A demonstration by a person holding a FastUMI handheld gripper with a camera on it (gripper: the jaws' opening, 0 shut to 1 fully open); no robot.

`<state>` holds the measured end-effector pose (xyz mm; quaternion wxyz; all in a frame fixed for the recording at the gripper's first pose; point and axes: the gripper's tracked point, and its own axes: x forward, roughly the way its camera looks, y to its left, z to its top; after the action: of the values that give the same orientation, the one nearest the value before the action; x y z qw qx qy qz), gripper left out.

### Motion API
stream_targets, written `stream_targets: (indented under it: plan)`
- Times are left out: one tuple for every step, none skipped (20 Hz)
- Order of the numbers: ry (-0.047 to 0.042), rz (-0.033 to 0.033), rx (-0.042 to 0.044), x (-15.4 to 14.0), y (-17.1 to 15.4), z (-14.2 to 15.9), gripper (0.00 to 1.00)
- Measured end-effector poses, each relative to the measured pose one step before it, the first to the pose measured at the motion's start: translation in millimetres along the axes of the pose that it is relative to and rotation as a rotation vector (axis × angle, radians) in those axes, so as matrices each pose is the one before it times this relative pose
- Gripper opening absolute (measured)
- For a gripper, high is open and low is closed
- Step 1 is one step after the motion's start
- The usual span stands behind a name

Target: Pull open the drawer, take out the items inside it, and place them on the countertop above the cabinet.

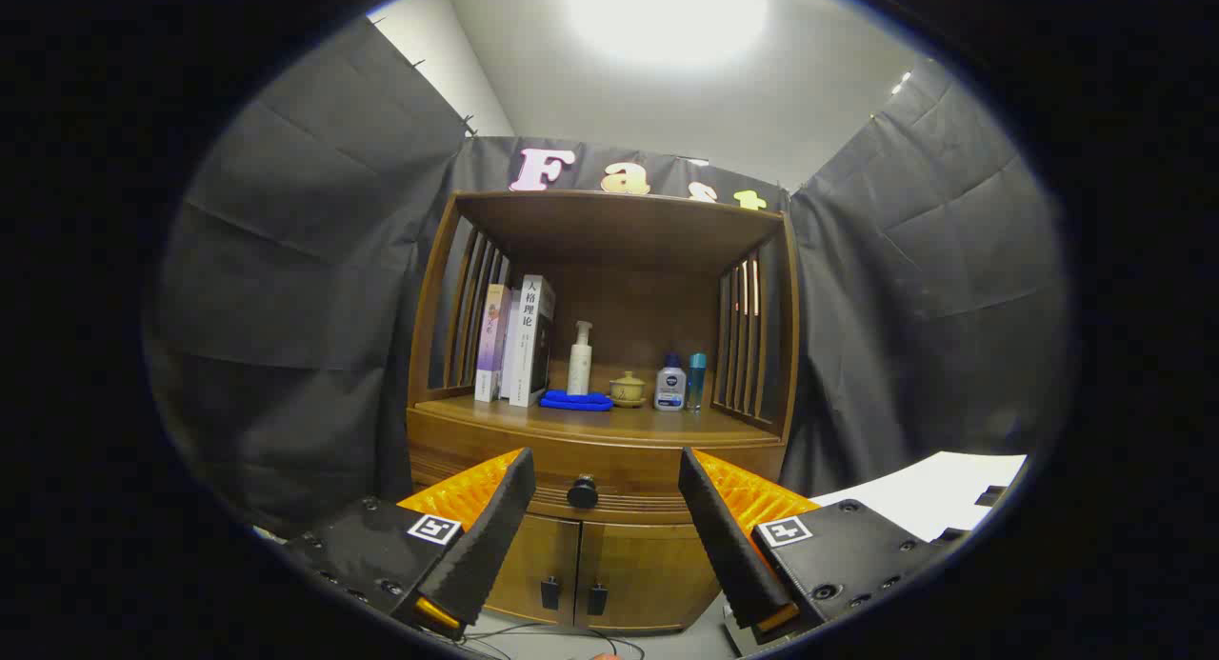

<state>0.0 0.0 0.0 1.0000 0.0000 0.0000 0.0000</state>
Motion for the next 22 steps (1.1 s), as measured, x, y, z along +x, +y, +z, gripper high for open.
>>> stream_targets:
  plan:
    - [-0.00147, -0.0141, 0.00203, -0.02, -4.43, 2.69, 0.97]
    - [-0.00036, -0.01413, 0.00367, 0.1, -4.69, 1.94, 0.97]
    - [0.00238, -0.01385, 0.00811, -0.13, -3.46, 1.69, 0.97]
    - [0.00501, -0.01886, 0.01294, -0.14, -4.7, 2.63, 0.97]
    - [0.00103, -0.01442, 0.01456, -0.11, -3.63, 2.86, 0.97]
    - [-0.00003, -0.0131, 0.01311, -0.52, -3.23, 3.33, 0.97]
    - [0.00294, -0.00596, 0.00212, 0.41, -0.37, 0.61, 0.97]
    - [-0.00066, 0.00175, -0.0043, -0.58, 1.21, 0.71, 0.97]
    - [0.00259, 0.00225, -0.005, 0.75, 2.13, -0.08, 0.97]
    - [0.00576, 0.00774, -0.0039, 1.6, 3.49, -0.43, 0.97]
    - [0.00417, 0.00885, -0.00035, 1.02, 2.59, 0.03, 0.97]
    - [0.00345, 0.01005, 0.00468, 0.47, 3.36, 2.29, 0.97]
    - [0.00161, 0.01207, 0.0055, 1.49, 5.17, 2.55, 0.97]
    - [-0.0059, 0.01125, 0.00232, -0.8, 4.43, 4.26, 0.97]
    - [-0.00865, 0.00821, 0.00021, -1.35, 2.27, 4.42, 0.97]
    - [-0.00783, 0.00924, -0.00235, -0.9, 3.56, 3.3, 0.97]
    - [-0.0047, 0.00614, -0.00618, -0.53, 2.83, 1.81, 0.97]
    - [-0.00029, 0.00186, -0.00857, 0.23, 2.04, 0.74, 0.97]
    - [0.00391, 0.00319, -0.00951, 1.3, 2.5, -2.31, 0.97]
    - [0.00654, 0.00261, -0.00673, 0.51, 0.51, -3.11, 0.97]
    - [0.01032, 0.00232, -0.00285, 0.48, 1.52, -2.55, 0.97]
    - [0.00917, 0.00266, -0.00216, 0.51, 0.35, -3.22, 0.97]
